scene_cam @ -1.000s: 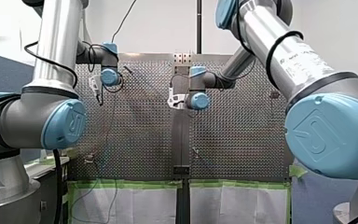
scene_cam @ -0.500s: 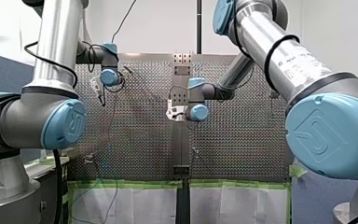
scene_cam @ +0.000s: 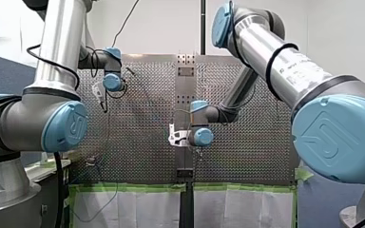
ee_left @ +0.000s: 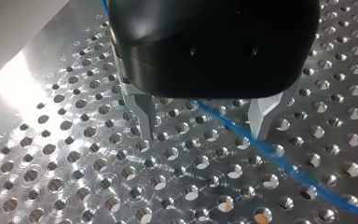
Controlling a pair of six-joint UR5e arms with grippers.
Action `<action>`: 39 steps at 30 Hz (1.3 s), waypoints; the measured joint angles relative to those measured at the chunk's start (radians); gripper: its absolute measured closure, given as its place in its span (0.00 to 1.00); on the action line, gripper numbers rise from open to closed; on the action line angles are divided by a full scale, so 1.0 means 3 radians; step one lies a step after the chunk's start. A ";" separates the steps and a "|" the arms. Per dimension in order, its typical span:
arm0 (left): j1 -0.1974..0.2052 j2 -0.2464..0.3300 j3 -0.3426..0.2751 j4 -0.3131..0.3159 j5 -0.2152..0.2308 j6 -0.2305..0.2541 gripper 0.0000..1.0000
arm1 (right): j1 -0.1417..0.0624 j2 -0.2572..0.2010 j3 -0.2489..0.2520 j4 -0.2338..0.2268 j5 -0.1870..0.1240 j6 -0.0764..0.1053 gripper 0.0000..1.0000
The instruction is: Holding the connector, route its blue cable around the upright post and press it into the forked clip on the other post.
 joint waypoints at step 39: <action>-0.0003 -0.0001 0.0001 -0.0015 -0.0041 0.0020 0.00 | -0.0176 0.1007 0.0023 -0.0661 0.0277 -0.0016 1.00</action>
